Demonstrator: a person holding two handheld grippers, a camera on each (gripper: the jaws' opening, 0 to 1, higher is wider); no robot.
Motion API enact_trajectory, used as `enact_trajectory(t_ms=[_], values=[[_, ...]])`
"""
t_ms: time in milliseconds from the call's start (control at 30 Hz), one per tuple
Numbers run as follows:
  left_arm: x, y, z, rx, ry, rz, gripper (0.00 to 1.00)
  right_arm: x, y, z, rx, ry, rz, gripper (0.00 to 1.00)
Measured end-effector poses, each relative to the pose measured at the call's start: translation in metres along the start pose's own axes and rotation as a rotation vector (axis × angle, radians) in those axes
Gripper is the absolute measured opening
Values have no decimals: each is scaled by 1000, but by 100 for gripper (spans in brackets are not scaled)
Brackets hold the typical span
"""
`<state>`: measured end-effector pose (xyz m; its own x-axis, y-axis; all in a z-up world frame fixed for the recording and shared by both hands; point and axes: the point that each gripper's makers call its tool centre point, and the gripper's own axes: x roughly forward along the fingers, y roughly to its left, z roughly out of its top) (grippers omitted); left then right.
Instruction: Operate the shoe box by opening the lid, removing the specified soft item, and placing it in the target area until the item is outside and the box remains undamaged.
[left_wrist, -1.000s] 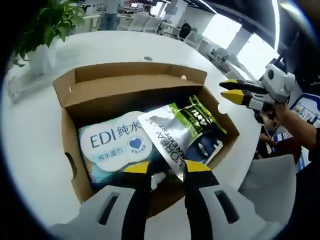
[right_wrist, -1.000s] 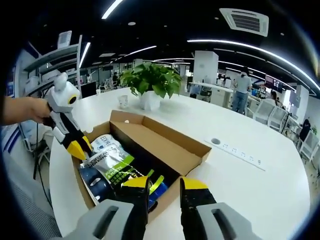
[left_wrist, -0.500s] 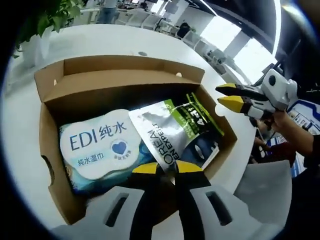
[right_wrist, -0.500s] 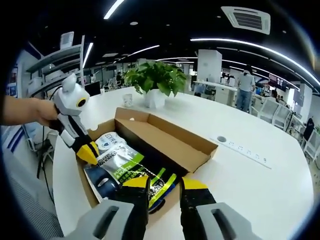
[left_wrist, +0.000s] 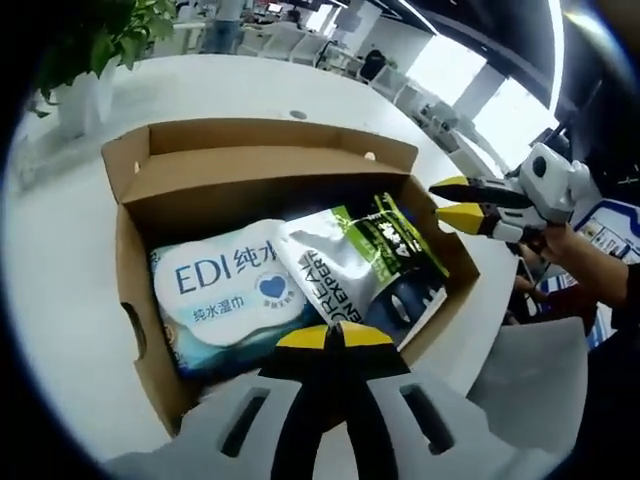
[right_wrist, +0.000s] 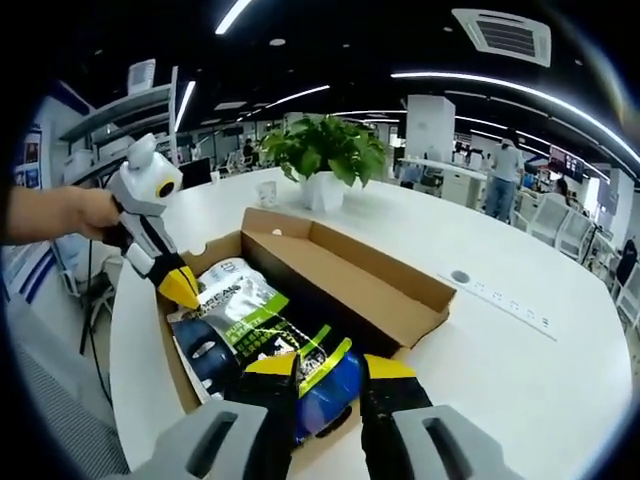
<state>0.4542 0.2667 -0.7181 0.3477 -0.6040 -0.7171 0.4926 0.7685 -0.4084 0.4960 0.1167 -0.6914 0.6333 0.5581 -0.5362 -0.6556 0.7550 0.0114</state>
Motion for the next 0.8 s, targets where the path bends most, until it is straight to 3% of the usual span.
enact_trajectory(t_ms=[300,800], values=[[-7,12,0,15,4,29,1,16,13,0,1,21,35,20],[-5,21,2,24,1,50,1,39,17,-8,54,64,64,20]])
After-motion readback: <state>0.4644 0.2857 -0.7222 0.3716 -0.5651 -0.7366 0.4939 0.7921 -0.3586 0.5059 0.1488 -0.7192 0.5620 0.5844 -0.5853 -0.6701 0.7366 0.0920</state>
